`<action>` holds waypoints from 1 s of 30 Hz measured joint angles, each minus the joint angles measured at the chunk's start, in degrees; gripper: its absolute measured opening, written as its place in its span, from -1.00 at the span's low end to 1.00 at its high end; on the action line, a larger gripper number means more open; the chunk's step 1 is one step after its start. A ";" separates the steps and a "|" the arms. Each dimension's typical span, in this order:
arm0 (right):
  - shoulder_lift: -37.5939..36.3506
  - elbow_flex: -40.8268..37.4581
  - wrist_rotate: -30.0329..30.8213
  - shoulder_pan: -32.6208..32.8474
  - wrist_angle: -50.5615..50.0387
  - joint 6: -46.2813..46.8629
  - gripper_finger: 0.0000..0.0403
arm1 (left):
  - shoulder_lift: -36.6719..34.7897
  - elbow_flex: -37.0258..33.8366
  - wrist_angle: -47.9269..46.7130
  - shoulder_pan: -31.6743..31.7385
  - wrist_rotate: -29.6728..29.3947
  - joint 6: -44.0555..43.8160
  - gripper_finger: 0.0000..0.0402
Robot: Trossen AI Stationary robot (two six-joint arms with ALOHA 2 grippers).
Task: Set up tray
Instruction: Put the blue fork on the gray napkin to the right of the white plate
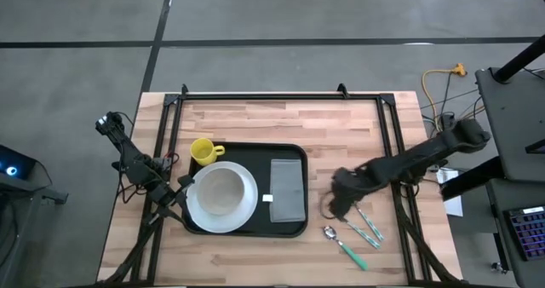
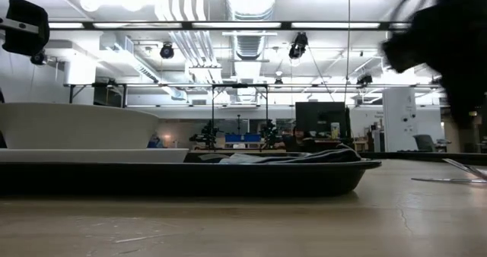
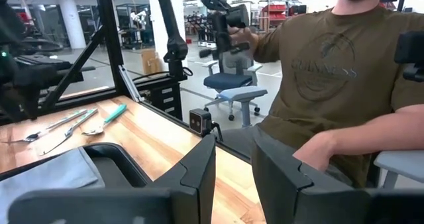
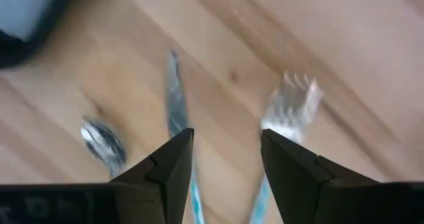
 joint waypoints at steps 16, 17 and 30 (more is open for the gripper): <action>-5.54 -5.85 4.11 20.72 -1.39 28.47 -0.17 | -0.04 0.00 -0.01 0.01 0.02 0.00 -0.61; -4.50 -5.53 3.57 20.72 -1.44 28.23 -0.17 | -0.04 0.00 -0.02 0.00 0.01 0.00 -0.61; -0.77 -5.15 0.86 20.70 -1.28 27.65 -0.17 | -0.04 0.02 -0.02 0.00 0.00 0.00 -0.61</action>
